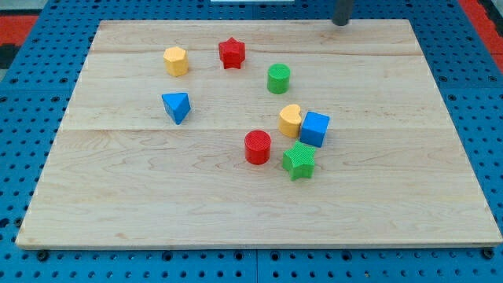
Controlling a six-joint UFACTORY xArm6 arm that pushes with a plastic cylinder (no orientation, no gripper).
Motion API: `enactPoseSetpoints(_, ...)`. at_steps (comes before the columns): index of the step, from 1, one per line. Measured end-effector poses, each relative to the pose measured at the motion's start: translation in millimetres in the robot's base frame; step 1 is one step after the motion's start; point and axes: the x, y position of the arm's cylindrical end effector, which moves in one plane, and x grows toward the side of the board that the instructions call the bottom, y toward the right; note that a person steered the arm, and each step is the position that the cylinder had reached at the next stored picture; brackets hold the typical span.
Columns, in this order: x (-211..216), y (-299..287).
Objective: Move your arm closer to yellow hexagon
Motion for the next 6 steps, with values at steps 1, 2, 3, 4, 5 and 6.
enactPoseSetpoints(1, 2, -72)
enactPoseSetpoints(2, 3, -144)
enactPoseSetpoints(3, 7, -207)
enactPoseSetpoints(4, 45, -234)
enactPoseSetpoints(5, 78, -234)
enactPoseSetpoints(6, 99, -227)
